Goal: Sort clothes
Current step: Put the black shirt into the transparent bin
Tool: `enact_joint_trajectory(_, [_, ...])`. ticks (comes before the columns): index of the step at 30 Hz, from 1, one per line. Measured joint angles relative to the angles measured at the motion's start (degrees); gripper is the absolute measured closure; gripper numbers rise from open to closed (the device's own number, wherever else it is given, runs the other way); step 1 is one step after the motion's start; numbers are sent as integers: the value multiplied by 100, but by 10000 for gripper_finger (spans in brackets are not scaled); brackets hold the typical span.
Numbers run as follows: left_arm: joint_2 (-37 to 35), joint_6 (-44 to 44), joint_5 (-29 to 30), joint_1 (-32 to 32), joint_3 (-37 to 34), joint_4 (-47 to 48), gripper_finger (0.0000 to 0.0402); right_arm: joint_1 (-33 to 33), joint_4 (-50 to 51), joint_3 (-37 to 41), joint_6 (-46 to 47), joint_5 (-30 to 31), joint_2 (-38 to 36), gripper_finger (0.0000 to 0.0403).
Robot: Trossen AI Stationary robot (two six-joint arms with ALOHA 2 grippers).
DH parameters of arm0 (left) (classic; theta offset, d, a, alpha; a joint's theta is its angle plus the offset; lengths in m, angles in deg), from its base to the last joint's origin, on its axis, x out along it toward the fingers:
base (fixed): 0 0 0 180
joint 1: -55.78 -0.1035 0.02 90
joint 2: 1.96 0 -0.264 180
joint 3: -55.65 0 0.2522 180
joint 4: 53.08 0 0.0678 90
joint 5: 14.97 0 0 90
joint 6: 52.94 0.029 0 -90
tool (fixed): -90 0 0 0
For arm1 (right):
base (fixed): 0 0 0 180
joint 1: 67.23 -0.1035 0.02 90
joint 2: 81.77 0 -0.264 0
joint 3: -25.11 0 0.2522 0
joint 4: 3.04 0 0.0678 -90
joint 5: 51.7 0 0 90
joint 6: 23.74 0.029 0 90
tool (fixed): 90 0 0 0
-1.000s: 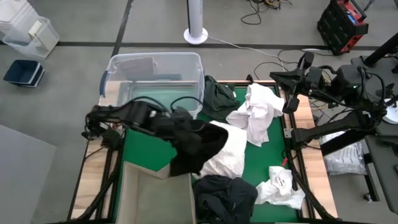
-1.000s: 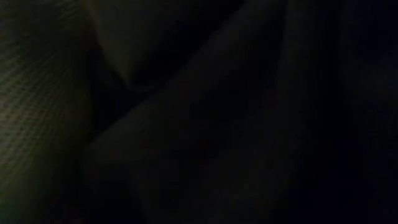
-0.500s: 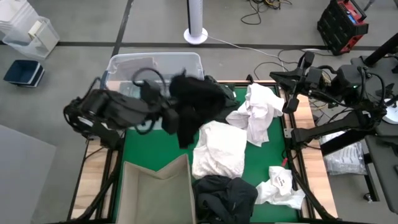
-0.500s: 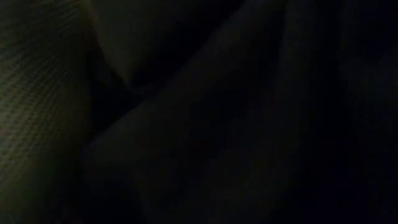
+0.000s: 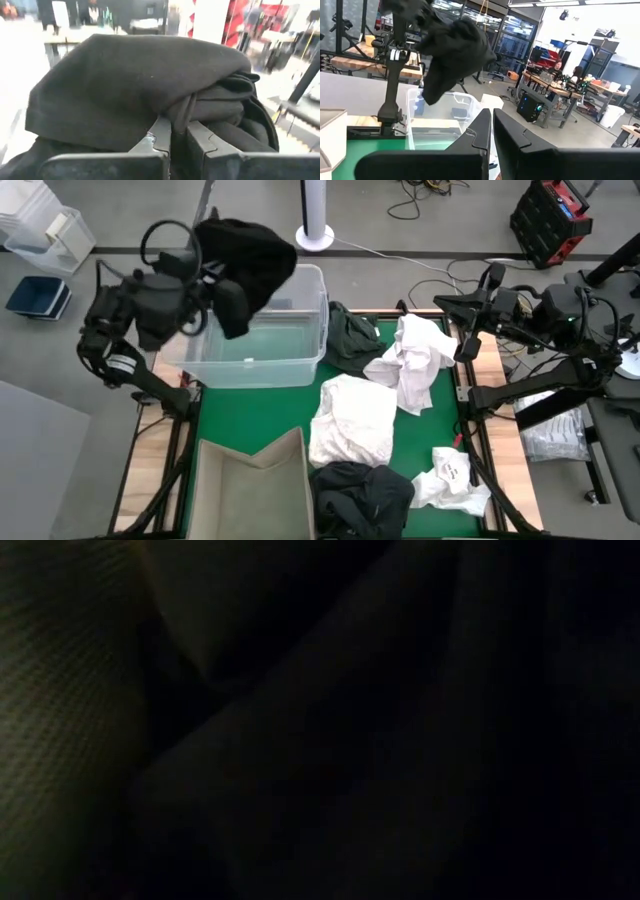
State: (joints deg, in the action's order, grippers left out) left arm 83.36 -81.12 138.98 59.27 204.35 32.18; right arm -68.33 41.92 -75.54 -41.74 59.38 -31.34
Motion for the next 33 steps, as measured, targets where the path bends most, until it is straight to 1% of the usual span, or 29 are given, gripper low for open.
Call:
enact_joint_trajectory(4, [-35, -725, -1296, -981, -7, 1099, 398, 0, 2, 0, 0, 0, 0, 390])
enact_joint_trajectory(7, [19, -1069, -2163, -1621, -13, 1857, 398, 0, 4, 0, 0, 2, 0, 390])
enact_joint_trajectory(8, [44, -1087, -2415, -1783, -48, 1905, 398, 0, 4, 0, 0, 2, 0, 390])
enact_joint_trajectory(11, [71, -765, -3236, -2088, -211, 1779, 398, 0, 12, 0, 7, 2, 0, 390])
enact_joint_trajectory(12, [110, -721, -3387, -2144, -236, 1767, 398, 0, 17, 0, 40, 2, 0, 390])
enact_joint_trajectory(18, [152, -644, -3673, -2282, -664, 1840, 398, 0, 66, 0, 153, 2, 0, 390])
enact_joint_trajectory(24, [100, -761, -3794, -2387, -1443, 1853, 396, 0, 191, 0, 305, 4, 3, 390])
enact_joint_trajectory(29, [100, -879, -3798, -2442, -2063, 1850, 376, 0, 326, 0, 456, 4, 2, 390])
enact_joint_trajectory(33, [100, -1288, -3770, -2461, -2394, 1847, 355, 0, 462, 0, 503, 2, 2, 390])
